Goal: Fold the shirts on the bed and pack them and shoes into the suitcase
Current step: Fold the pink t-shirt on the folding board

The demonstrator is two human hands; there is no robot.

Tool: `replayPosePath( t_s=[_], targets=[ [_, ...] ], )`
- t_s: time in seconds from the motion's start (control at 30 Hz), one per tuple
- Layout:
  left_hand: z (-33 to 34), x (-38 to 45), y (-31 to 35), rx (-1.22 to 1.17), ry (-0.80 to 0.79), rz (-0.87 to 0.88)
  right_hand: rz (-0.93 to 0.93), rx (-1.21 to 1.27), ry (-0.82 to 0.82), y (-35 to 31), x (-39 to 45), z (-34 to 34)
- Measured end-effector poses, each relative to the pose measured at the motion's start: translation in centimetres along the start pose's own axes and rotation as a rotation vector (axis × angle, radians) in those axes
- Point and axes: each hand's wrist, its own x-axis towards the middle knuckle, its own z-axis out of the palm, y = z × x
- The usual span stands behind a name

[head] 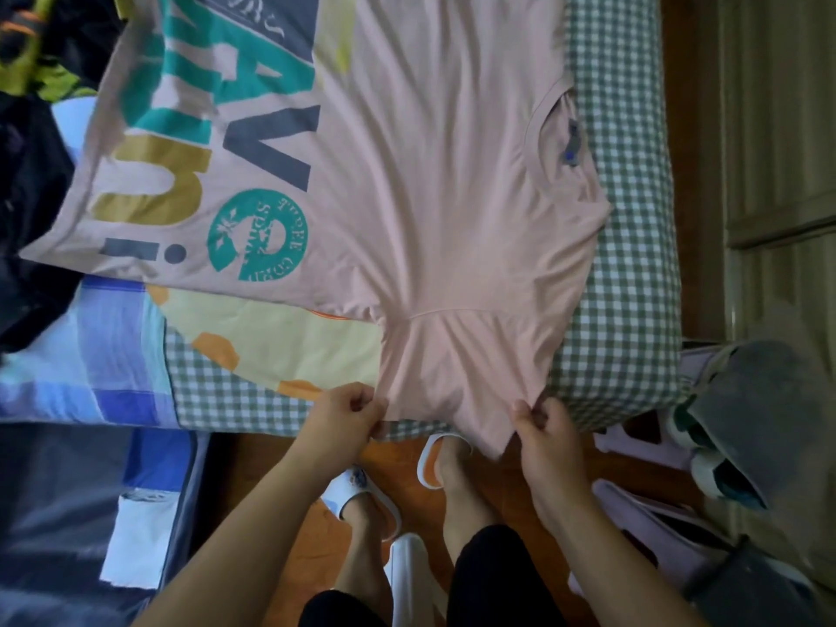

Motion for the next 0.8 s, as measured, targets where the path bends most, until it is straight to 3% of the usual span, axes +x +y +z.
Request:
replayPosePath(
  t_s=[0.17,0.4,0.5,0.57,0.63,0.7,0.73,0.8],
  targets=[
    [-0.2,-0.6,-0.1,-0.279,-0.019,-0.09,-0.02,0.018,0.007,-0.6,-0.3,-1.1],
    [-0.1,-0.3,0.6,-0.213,-0.004,-0.141,-0.034,-0.102,-0.124,-2.3,0.6,-2.4],
    [-1.1,-0.3,2.2,-0.397,-0.098,-0.206,0.102,0.102,-0.194,-4.5,0.3,-3.1],
    [-2.3,-0.3,4.6,-0.667,-0.184,-0.243,0.198,0.352,-0.221,-7.5,1.3,-3.4],
    [-3.8,0.4,7.3,-0.944,-0.209,-0.217,0.228,0.601,-0.234,-11.0,3.6,-3.3],
    [-4.8,1.8,9.3,-1.068,-0.165,-0.171,0.188,0.775,-0.216,-13.9,5.9,-2.9],
    [-4.7,2.5,10.0,-1.033,-0.118,-0.162,0.151,0.745,-0.174,-14.4,6.8,-2.7],
    [-4.0,3.3,10.5,-0.799,0.057,-0.169,0.043,0.388,-0.016,-13.8,7.4,-2.7]
  ],
)
